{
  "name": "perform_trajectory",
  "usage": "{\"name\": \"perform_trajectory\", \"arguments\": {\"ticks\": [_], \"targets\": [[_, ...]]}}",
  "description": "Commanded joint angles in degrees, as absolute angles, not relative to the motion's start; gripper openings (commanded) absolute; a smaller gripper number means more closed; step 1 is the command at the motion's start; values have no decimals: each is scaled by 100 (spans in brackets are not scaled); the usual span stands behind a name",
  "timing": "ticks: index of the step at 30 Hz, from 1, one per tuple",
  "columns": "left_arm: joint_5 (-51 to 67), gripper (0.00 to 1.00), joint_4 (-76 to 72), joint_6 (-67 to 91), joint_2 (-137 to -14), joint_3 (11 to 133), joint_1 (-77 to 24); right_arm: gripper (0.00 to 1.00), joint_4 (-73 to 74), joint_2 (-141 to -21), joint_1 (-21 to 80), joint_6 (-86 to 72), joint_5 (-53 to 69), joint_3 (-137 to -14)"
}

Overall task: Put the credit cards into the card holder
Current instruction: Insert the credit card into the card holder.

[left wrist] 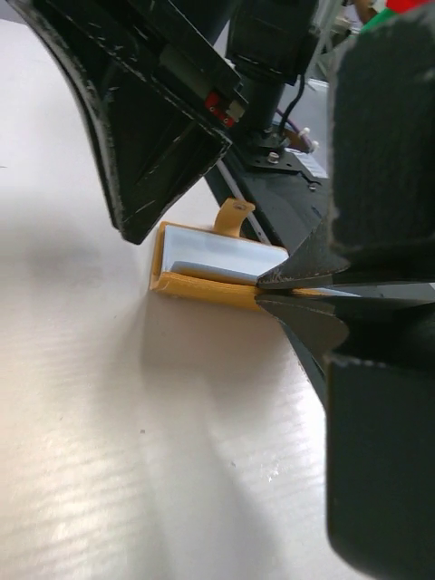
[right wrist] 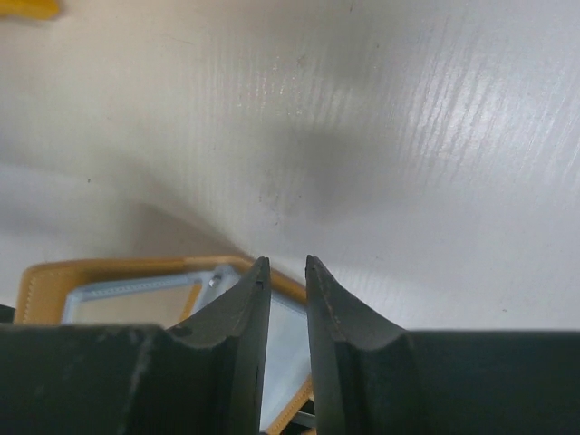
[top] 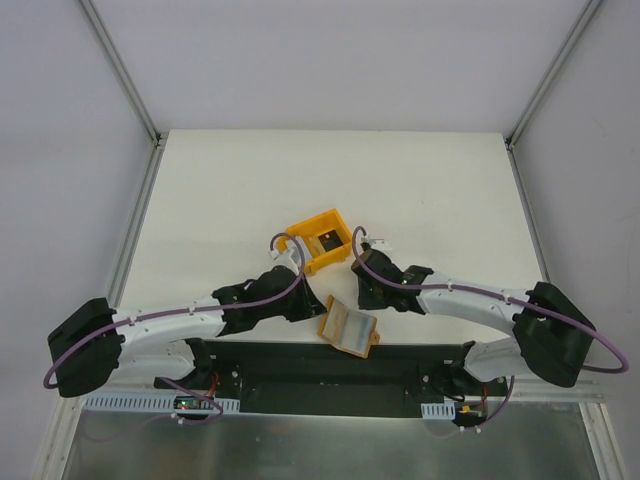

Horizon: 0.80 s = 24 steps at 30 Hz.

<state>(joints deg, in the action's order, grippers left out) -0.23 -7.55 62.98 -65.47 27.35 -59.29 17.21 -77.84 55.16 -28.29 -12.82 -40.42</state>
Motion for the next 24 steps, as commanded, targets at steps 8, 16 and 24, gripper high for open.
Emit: {"name": "perform_trajectory", "arguments": {"ticks": [8,16,24], "targets": [[-1775,0,852,6355,-4772,2645,-5959,25,1758,-7198,5484,-2584,-888,-4350],[-1502,0,879,6231,-6256,3497,-6064,25,1793,-6970,5484,-2751,-958,-4281],[-1503,0,888,6029,-6996,4175,-6337,26,1846,-6706,5467,-2769,-1133,-4228]]}}
